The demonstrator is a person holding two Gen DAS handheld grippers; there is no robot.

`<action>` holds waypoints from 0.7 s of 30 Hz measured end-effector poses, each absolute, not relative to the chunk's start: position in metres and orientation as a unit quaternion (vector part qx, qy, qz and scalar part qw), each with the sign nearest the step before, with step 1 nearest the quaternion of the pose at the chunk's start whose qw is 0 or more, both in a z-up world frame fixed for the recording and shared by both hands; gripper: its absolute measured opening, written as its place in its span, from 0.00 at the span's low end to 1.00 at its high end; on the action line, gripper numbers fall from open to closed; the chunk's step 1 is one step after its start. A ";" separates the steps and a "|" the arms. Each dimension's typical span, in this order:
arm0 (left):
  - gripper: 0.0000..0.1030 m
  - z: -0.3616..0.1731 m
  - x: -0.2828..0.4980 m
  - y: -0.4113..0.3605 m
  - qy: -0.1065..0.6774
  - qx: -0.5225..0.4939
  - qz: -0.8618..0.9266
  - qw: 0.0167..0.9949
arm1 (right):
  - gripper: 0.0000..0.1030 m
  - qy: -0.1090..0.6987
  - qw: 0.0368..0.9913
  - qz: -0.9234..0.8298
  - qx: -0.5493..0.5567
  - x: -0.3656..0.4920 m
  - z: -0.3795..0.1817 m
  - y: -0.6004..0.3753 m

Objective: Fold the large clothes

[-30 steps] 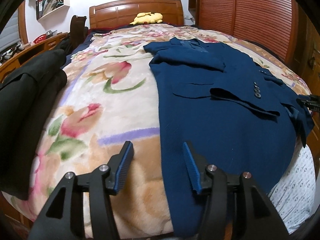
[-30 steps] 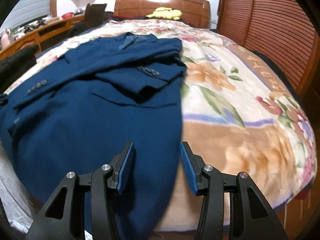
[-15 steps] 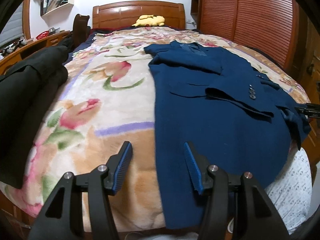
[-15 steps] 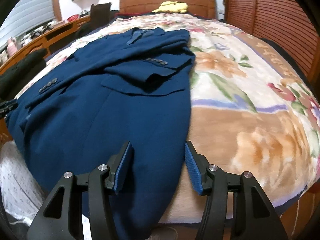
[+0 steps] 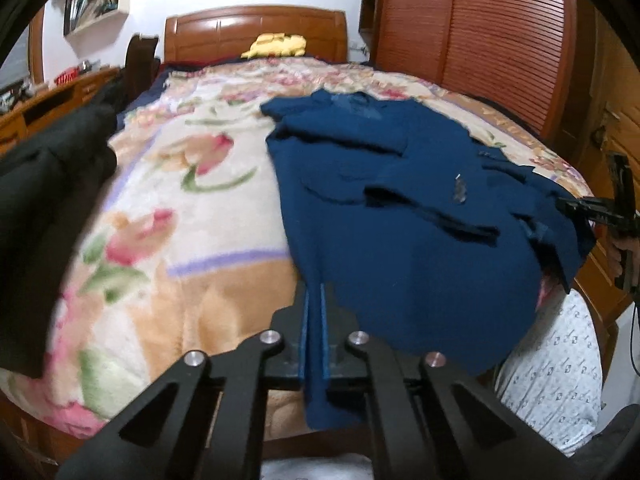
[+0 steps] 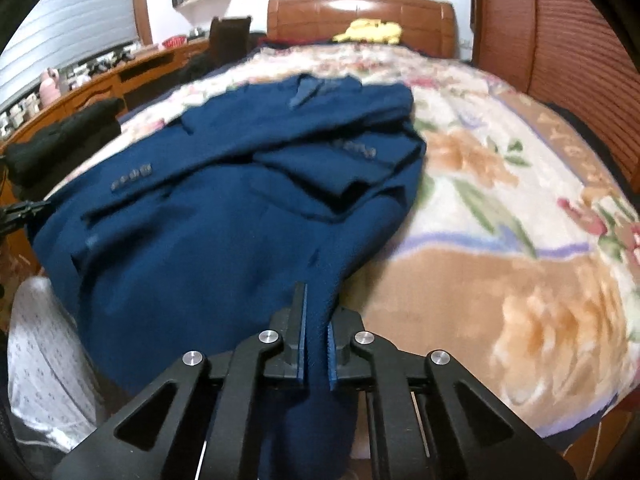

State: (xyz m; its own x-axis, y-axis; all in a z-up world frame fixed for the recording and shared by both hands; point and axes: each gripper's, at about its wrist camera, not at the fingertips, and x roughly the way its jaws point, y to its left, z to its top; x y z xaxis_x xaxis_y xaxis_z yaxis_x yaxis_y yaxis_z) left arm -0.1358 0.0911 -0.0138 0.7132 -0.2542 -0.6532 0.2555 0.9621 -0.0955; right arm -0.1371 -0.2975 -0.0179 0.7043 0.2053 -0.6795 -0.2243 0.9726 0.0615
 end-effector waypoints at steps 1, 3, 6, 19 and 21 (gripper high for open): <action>0.00 -0.006 -0.138 0.090 0.344 0.002 -0.138 0.929 | 0.04 0.357 0.927 0.117 -0.009 -0.138 -0.011 -0.298; 0.00 0.009 -0.143 0.087 0.329 0.004 -0.140 0.934 | 0.03 0.336 0.934 0.119 -0.004 -0.141 0.004 -0.300; 0.00 0.031 -0.149 0.085 0.307 0.005 -0.141 0.941 | 0.03 0.310 0.943 0.122 0.001 -0.144 0.027 -0.302; 0.00 0.122 -0.176 0.063 0.207 0.003 -0.161 0.965 | 0.02 0.214 0.967 0.135 -0.002 -0.164 0.100 -0.294; 0.00 0.137 -0.181 0.059 0.192 0.011 -0.166 0.967 | 0.02 0.196 0.971 0.137 -0.003 -0.170 0.113 -0.292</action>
